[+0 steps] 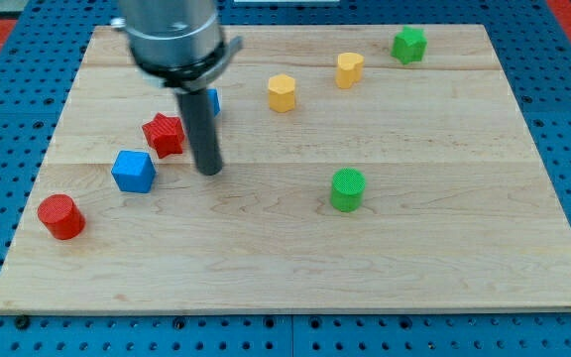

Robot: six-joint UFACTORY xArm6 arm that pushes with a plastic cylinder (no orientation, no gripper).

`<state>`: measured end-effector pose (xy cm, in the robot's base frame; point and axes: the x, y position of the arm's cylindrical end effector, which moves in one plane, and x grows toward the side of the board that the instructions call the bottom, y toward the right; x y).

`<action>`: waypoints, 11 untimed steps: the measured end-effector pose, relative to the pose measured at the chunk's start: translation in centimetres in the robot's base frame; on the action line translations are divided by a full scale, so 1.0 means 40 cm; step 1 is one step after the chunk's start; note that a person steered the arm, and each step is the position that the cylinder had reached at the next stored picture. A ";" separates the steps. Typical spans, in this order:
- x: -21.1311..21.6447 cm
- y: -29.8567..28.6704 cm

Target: Move the green circle vertically below the cube

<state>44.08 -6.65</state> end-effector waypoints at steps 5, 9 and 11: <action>0.148 0.360; 0.300 0.128; 0.405 -0.102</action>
